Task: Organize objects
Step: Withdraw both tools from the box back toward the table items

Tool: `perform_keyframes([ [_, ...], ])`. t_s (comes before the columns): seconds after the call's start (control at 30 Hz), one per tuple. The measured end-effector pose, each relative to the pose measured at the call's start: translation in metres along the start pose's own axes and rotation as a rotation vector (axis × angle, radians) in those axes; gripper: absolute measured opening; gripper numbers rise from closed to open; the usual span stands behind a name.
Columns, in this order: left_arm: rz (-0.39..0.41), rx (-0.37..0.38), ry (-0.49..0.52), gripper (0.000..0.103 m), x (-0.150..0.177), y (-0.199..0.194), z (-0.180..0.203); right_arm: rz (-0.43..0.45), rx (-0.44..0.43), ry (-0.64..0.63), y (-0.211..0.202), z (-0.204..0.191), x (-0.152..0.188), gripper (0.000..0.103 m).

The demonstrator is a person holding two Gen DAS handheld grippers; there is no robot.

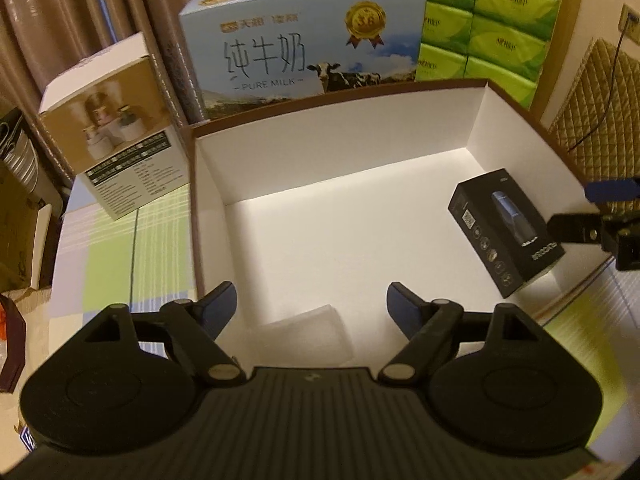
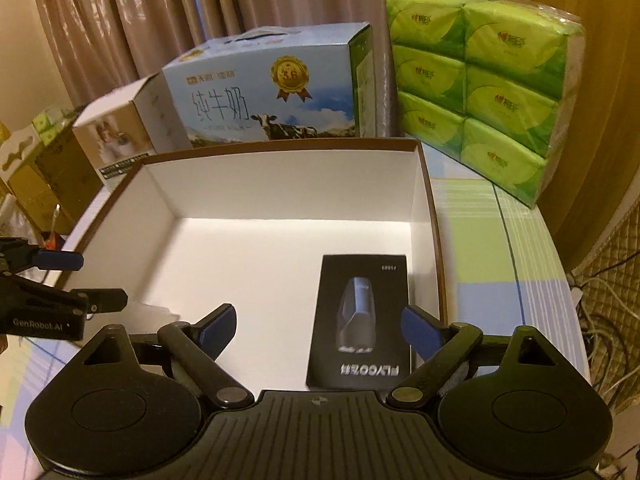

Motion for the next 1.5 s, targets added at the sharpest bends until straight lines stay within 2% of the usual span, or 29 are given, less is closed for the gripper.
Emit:
perform_keyframes([
  [0.4, 0.057, -0.002, -0.072, 0.08, 0.024, -0.066, 0.005, 0.043, -0.043, 0.04, -0.051, -0.006, 0.024, 0.088],
  [0.83, 0.078, -0.004, -0.115, 0.08, 0.069, -0.121, 0.015, 0.074, -0.079, 0.074, -0.104, -0.018, 0.051, 0.089],
  [1.23, 0.076, 0.014, -0.157, 0.08, 0.112, -0.146, 0.027, 0.069, -0.091, 0.082, -0.133, -0.023, 0.083, 0.089],
  [1.5, 0.071, 0.013, -0.165, 0.08, 0.135, -0.158, 0.034, 0.032, -0.09, 0.081, -0.142, -0.03, 0.111, 0.089],
])
Point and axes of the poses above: each gripper's, at about its wrist camera, not at the fingertips, and y roughly the way its jaws point, z to its right, x to its underside, the point moved 7 cm from there along y, roughly the way its jaws point, and after that the axes turned 8 degrees about x, right-handed, at the moved point
